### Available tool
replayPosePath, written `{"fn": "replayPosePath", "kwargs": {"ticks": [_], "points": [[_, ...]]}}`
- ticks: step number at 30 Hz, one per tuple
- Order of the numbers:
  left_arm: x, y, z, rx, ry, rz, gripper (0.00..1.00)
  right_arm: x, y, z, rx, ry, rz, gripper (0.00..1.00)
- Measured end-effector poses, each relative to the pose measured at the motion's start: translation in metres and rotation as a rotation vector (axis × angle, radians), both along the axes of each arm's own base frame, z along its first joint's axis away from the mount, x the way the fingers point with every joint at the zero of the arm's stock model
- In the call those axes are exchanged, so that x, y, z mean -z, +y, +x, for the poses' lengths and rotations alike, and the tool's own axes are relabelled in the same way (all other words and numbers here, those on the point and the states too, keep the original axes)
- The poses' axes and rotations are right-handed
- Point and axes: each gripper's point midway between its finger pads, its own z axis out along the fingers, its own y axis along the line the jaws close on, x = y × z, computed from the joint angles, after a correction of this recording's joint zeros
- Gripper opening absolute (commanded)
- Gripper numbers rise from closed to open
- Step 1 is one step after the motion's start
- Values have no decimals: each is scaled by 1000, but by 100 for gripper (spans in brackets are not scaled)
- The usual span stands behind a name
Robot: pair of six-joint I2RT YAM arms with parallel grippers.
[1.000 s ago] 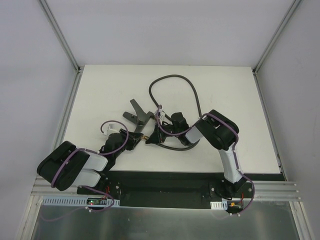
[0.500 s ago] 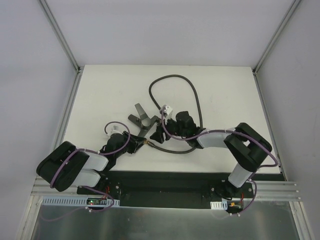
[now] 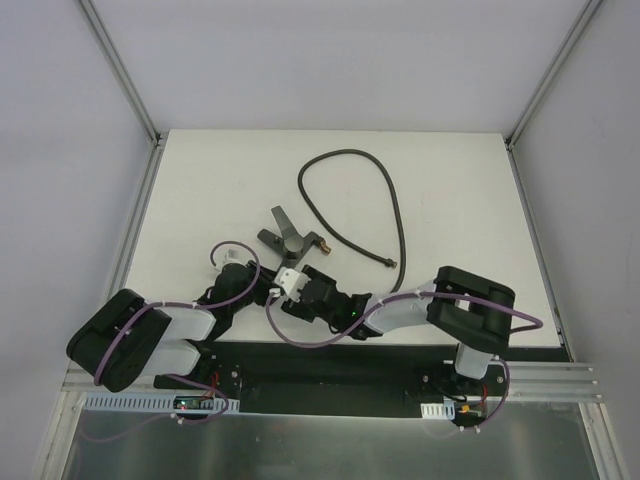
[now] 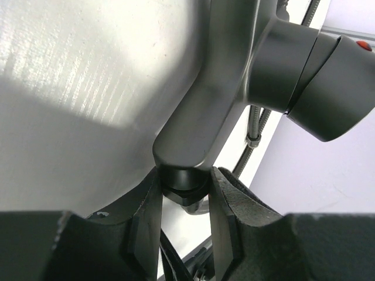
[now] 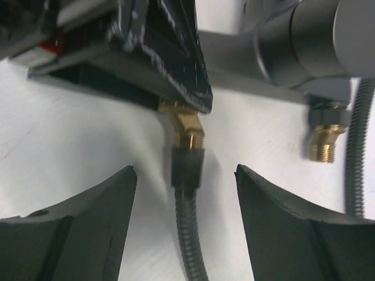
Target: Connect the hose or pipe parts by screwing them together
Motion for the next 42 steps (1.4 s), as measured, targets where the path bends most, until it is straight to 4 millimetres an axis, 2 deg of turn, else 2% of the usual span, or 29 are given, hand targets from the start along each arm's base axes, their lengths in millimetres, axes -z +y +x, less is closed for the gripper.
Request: {"fn": "replayPosePath", "kwargs": {"ticks": [3, 6, 9, 13, 17, 23, 27, 29, 30, 32, 34, 35, 38, 42], "points": [[-1, -2, -2, 10, 13, -5, 0, -2, 8, 8, 31, -84, -46, 58], [-5, -3, -3, 17, 19, -13, 0, -2, 13, 13, 53, -144, -88, 18], [-7, -3, -5, 16, 26, -12, 0, 3, 11, 16, 71, -166, -125, 1], [-6, 1, -7, 10, 42, 0, 0, 4, 16, 15, 43, -132, -104, 1], [-6, 4, -7, 1, 41, 16, 0, 6, 20, 16, -38, 41, 15, 1], [-8, 8, 1, -36, -8, 14, 0, 2, 30, 21, -163, 466, 320, 1], [-5, 16, 9, -81, -36, 38, 0, 3, 43, 27, -208, 778, 544, 1], [-5, 18, 12, -92, -49, 46, 0, 2, 46, 31, -219, 897, 635, 7], [-5, 18, 13, -94, -51, 48, 0, 1, 46, 31, -222, 942, 664, 19], [-4, 17, 13, -91, -53, 49, 0, 0, 44, 31, -214, 999, 697, 37], [-5, 16, 13, -83, -53, 44, 0, -2, 42, 29, -207, 1019, 714, 48], [-5, 15, 12, -76, -50, 46, 0, -4, 42, 29, -215, 1007, 724, 58], [0, 12, 5, -46, -27, 52, 0, -16, 35, 34, -204, 948, 738, 72], [4, 8, 0, -16, 4, 62, 0, -38, 18, 45, -133, 794, 736, 72]]}}
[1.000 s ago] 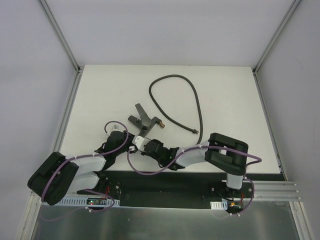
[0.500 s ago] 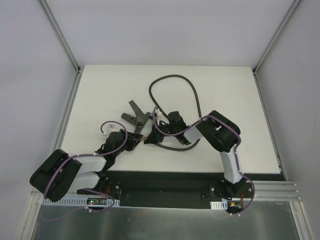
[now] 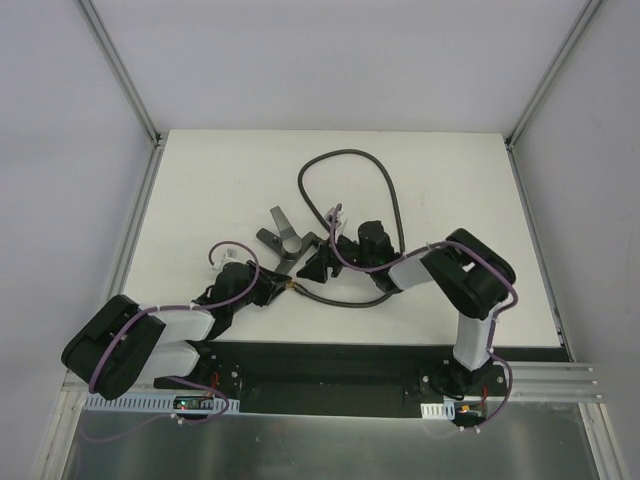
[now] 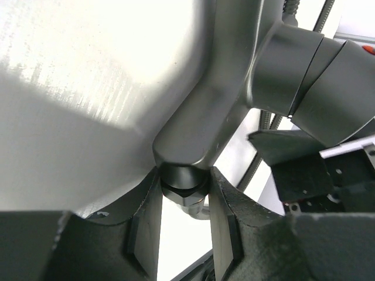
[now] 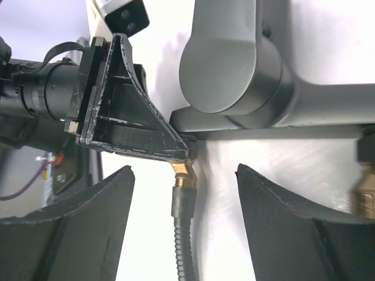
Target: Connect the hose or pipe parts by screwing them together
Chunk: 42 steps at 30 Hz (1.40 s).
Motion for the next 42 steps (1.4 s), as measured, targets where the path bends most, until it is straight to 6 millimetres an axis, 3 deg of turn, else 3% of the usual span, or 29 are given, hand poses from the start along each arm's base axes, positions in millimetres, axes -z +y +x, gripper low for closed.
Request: {"fn": "replayPosePath", "kwargs": {"ticks": [5, 9, 12, 17, 22, 25, 26, 28, 29, 31, 37, 42], "points": [[-2, -3, 2, 12, 15, 12, 0, -11, -23, 7, 148, -174, -128, 72], [-5, -6, 5, 17, 23, 16, 0, -9, -18, -12, 171, -366, -280, 72], [-9, -9, 7, 25, 29, 14, 0, 0, -15, -29, 159, -486, -382, 71], [-16, -14, 11, 39, 34, 6, 0, 16, -26, -33, 182, -611, -536, 72], [-18, -17, 10, 54, 45, 1, 0, 27, -23, -34, 180, -705, -656, 72], [-18, -18, 10, 57, 50, 1, 0, 33, -18, -30, 185, -754, -717, 54], [-18, -18, 10, 57, 51, 1, 0, 35, -18, -29, 187, -766, -734, 41], [-18, -18, 9, 57, 53, 2, 0, 37, -18, -25, 196, -786, -764, 28], [-18, -18, 9, 57, 54, 2, 0, 37, -18, -23, 204, -794, -779, 15], [-18, -18, 10, 50, 54, 0, 0, 38, -16, -22, 208, -789, -790, 1], [-18, -7, 11, 3, 35, 27, 0, 40, -4, -19, 155, -655, -687, 1], [-11, 8, 10, -55, -10, 40, 0, 46, 16, -23, 32, -342, -432, 1]]}}
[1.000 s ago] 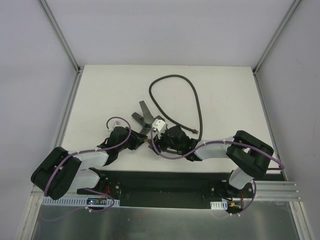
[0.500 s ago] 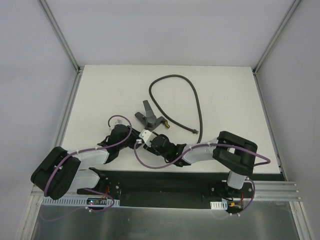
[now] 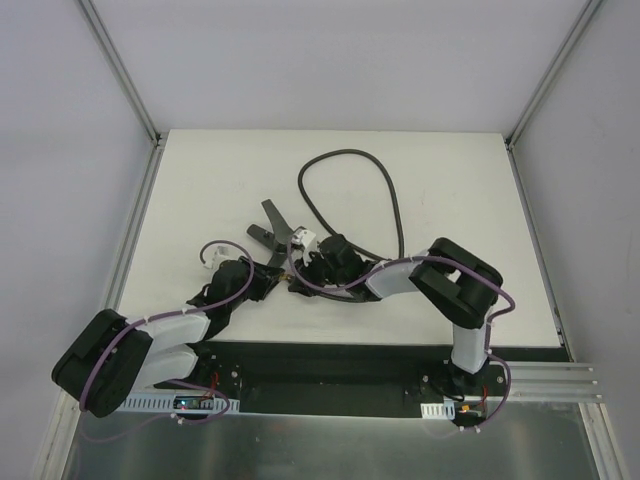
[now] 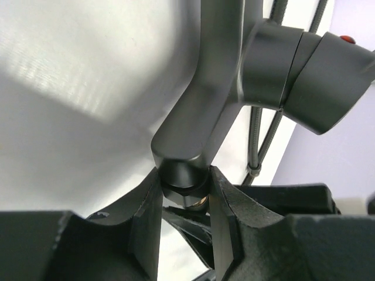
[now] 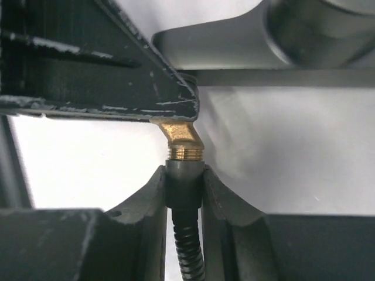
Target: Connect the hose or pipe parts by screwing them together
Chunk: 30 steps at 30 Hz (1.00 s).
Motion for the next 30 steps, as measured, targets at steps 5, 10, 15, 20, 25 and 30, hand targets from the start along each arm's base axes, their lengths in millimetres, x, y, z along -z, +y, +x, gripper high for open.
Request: {"fn": "replayPosePath", "kwargs": {"ticks": [5, 10, 15, 20, 25, 30], "points": [[0, 13, 3, -61, -69, -9, 0, -4, 17, -1, -44, 270, 213, 1], [0, 20, 6, -96, -93, 6, 0, -6, 27, 1, -71, 479, 350, 1], [1, 20, 6, -93, -94, 12, 0, -6, 26, 1, -61, 560, 381, 39], [8, 15, -3, -44, -42, 22, 0, -22, 24, 15, -15, 471, 370, 70], [10, 9, -8, -8, 1, 29, 0, -45, 7, 29, 49, 269, 295, 73], [9, 3, -7, 14, 22, 26, 0, -53, -1, 20, 71, 21, 118, 75]]}}
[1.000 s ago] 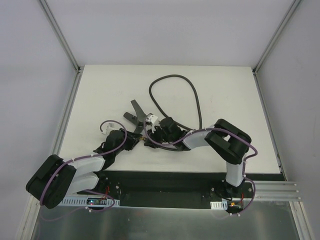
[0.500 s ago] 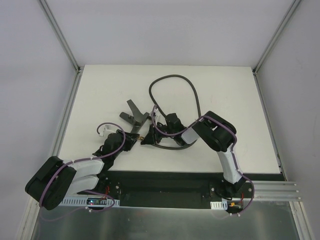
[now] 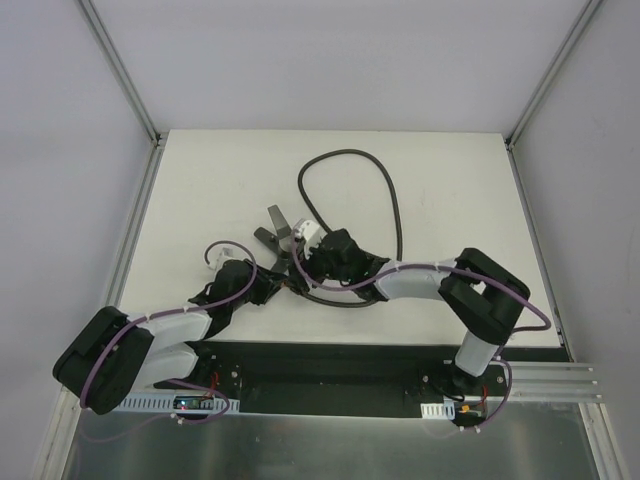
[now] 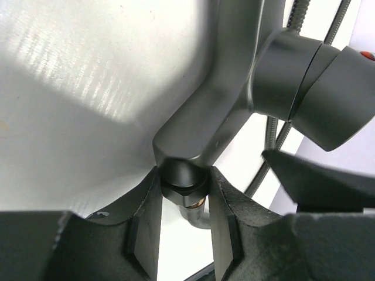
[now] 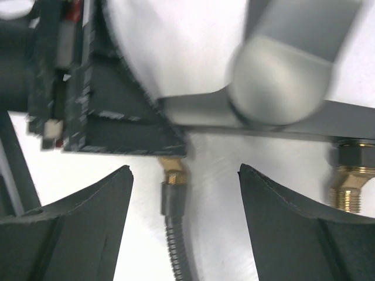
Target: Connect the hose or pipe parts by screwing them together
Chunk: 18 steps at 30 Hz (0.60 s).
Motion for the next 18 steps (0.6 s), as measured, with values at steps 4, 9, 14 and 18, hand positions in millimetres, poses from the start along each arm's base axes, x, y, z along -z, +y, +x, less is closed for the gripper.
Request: {"fn": "replayPosePath", "kwargs": {"ticks": [4, 9, 14, 18], "points": [[-1, -4, 0, 15, 16, -10, 0, 10, 3, -29, -46, -191, -171, 75], [-2, -10, -2, 34, 42, -30, 0, 26, -4, -48, -58, -384, -370, 73], [-5, -12, -3, 44, 55, -37, 0, 42, -19, -42, 5, -525, -539, 66], [-8, -11, -5, 44, 54, -38, 0, 40, -25, -35, 51, -603, -619, 57]]}}
